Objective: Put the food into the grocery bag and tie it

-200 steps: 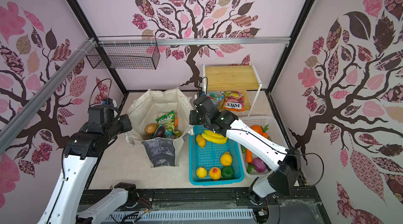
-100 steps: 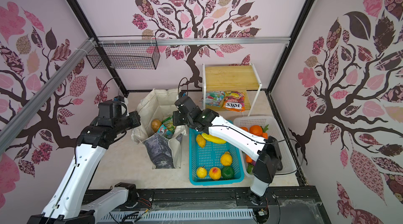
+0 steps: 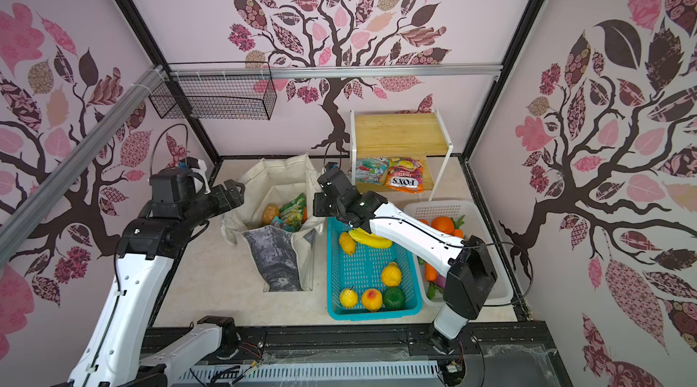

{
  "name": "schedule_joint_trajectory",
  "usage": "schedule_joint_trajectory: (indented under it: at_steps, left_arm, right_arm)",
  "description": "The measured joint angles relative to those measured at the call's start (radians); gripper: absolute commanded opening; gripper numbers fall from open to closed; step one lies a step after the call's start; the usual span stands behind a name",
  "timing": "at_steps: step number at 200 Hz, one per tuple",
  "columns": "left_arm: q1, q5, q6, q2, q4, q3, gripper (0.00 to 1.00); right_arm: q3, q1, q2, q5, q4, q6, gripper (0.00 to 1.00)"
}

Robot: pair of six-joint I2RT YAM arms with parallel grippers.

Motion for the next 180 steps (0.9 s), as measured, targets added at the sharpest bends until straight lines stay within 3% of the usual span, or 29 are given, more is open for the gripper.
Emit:
schedule_joint_trajectory:
  at_steps: [23,53,68,100,129,180]
  left_arm:
    - [0.071,0.027,-0.039,-0.009,-0.004,0.074,0.98]
    - [0.409,0.195,-0.122,-0.083,0.032,-0.057,0.95]
    - [0.511,0.262,-0.157,-0.109,0.036,-0.164,0.92]
    - [0.536,0.365,-0.193,-0.120,0.068,-0.389,0.87]
    - [0.537,0.426,-0.241,-0.190,0.111,-0.552,0.98]
    - [0.537,0.521,-0.331,-0.200,0.289,-0.730,0.98]
  right_arm:
    - [-0.040,-0.016,-0.017,-0.014,0.013,0.009,0.00]
    - [-0.044,-0.014,-0.018,-0.026,0.024,0.007,0.00]
    - [-0.047,-0.014,-0.021,-0.029,0.027,0.006,0.00]
    - [-0.058,-0.015,-0.026,-0.045,0.039,0.006,0.00]
    - [-0.083,-0.016,-0.040,-0.054,0.061,0.006,0.00]
    - [-0.143,-0.016,-0.072,-0.064,0.101,0.007,0.00]
